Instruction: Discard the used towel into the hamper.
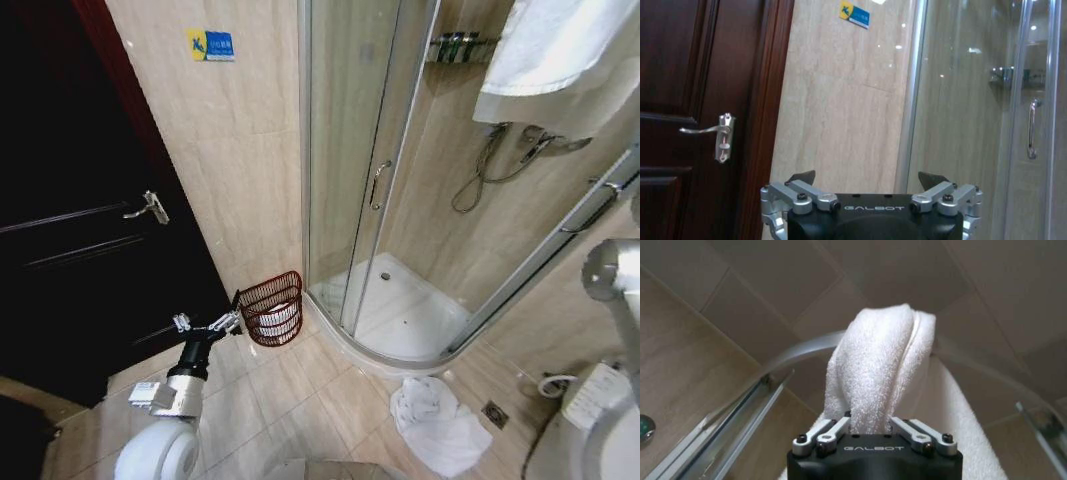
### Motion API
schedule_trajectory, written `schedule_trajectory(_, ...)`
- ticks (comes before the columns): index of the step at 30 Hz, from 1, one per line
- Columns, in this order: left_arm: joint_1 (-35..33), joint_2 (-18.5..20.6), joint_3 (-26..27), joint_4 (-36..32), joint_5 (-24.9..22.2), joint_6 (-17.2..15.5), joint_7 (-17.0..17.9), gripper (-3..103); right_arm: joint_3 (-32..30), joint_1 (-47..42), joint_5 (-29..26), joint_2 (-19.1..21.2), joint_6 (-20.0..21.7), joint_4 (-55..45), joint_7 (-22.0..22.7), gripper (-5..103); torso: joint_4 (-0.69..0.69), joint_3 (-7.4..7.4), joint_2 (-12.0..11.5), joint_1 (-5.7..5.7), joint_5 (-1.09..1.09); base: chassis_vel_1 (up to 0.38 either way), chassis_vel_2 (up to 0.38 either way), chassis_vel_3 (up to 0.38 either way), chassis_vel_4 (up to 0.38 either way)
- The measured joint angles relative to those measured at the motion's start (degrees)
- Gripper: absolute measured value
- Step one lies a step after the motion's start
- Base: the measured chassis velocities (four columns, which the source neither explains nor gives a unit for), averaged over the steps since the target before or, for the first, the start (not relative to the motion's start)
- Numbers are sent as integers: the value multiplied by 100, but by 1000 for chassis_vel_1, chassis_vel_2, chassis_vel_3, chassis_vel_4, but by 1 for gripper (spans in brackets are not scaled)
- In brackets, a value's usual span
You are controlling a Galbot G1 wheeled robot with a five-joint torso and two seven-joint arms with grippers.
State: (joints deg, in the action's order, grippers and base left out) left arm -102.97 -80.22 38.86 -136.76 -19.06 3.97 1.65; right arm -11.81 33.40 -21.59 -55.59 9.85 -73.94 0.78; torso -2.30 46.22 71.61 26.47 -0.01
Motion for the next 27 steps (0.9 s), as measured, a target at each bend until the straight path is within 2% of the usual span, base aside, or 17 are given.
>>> schedule_trajectory(7,0,1,0,0,0,0,0,100,-172,-625,-330,560,-27,-728,-29,12,0,0,0,0,1,0,0,0,0)
schedule_trajectory(9,0,0,0,0,0,0,1,100,-286,-1033,-564,899,-32,-1149,-16,12,-1,0,0,0,-1,0,0,0,0)
schedule_trajectory(10,0,0,0,0,0,0,1,100,-286,-1033,-564,899,-32,-1149,-16,12,-1,0,0,0,-1,0,0,0,0)
schedule_trajectory(11,0,0,0,0,0,0,0,100,-371,-1254,-679,1073,-31,-1364,-5,12,1,0,0,0,2,0,0,0,0)
schedule_trajectory(14,0,1,0,0,0,0,-1,100,-746,-1847,-947,1463,15,-1892,50,12,1,-1,0,0,-2,0,0,0,0)
schedule_trajectory(16,0,1,0,0,0,0,0,100,-883,-2083,-1018,1578,27,-2048,60,12,2,-1,0,-1,-2,0,0,0,0)
schedule_trajectory(17,0,0,0,0,0,0,0,100,-1133,-2427,-1110,1701,44,-2270,70,12,1,0,0,0,4,0,0,0,0)
schedule_trajectory(18,0,-1,0,0,0,0,0,100,-1348,-2723,-1172,1779,52,-2443,76,12,0,-1,-1,0,1,0,0,0,0)
schedule_trajectory(19,0,-1,0,0,0,0,0,100,-1348,-2723,-1172,1779,52,-2443,76,12,0,-1,-1,0,1,0,0,0,0)
schedule_trajectory(22,0,0,0,0,0,0,0,100,-1966,-3756,-1372,1969,82,-3044,151,12,1,0,-1,0,5,0,0,0,0)
schedule_trajectory(23,0,0,0,0,0,0,0,100,-1966,-3756,-1372,1969,82,-3044,151,12,1,0,-1,0,5,0,0,0,0)
schedule_trajectory(27,0,0,0,0,0,0,0,100,-2525,-4531,-1582,2089,134,-3682,322,12,1,-1,-1,0,-2,0,0,0,0)
